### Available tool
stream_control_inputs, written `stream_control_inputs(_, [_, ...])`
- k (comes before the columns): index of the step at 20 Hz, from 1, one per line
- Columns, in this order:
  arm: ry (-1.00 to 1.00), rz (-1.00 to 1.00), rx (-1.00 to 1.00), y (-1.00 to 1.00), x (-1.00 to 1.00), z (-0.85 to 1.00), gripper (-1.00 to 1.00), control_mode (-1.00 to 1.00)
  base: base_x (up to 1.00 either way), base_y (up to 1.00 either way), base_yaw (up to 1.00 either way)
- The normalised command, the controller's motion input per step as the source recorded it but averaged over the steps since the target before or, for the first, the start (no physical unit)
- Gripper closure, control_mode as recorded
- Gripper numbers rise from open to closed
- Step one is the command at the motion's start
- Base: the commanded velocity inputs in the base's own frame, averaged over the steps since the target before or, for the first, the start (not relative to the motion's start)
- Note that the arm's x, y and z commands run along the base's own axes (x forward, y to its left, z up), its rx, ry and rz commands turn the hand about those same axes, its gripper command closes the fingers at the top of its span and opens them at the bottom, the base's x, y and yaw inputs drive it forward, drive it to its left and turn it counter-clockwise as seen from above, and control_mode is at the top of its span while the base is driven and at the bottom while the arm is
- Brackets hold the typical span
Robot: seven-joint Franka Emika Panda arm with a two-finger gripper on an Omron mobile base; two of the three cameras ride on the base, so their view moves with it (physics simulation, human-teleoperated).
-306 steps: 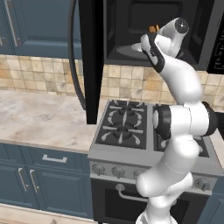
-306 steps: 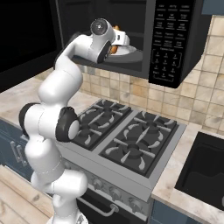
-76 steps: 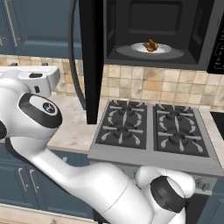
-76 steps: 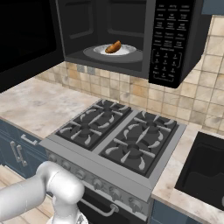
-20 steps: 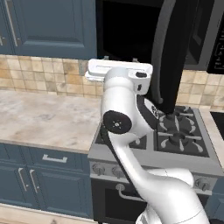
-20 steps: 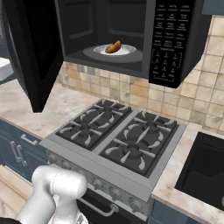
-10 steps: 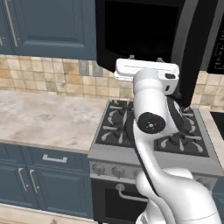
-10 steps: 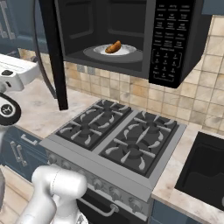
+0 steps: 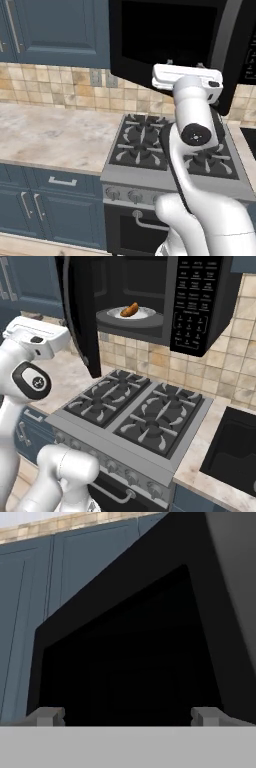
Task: Pick the hotdog bun from the counter and place it in the microwave. Then turn on the microwave.
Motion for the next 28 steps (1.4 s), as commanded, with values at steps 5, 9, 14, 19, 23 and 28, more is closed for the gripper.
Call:
stream_control_inputs(5, [-0.01,0.02,0.00,-0.42,0.36,0.00,-1.00,-1.00,0.00,0.00,0.00])
stream_control_inputs(9, [0.00,0.03,0.00,-0.39,0.40,0.00,-1.00,-1.00,0.00,0.00,0.00])
stream_control_inputs(14, [0.00,0.03,0.00,-0.37,0.38,0.00,-1.00,-1.00,0.00,0.00,0.00])
stream_control_inputs(19, [0.00,0.03,0.02,-0.36,0.45,0.00,-1.00,-1.00,0.00,0.00,0.00])
stream_control_inputs(23, [0.00,0.03,0.02,-0.41,0.32,0.00,-1.00,-1.00,0.00,0.00,0.00])
stream_control_inputs(28, [0.00,0.04,0.01,-0.42,0.23,0.00,-1.00,-1.00,0.00,0.00,0.00])
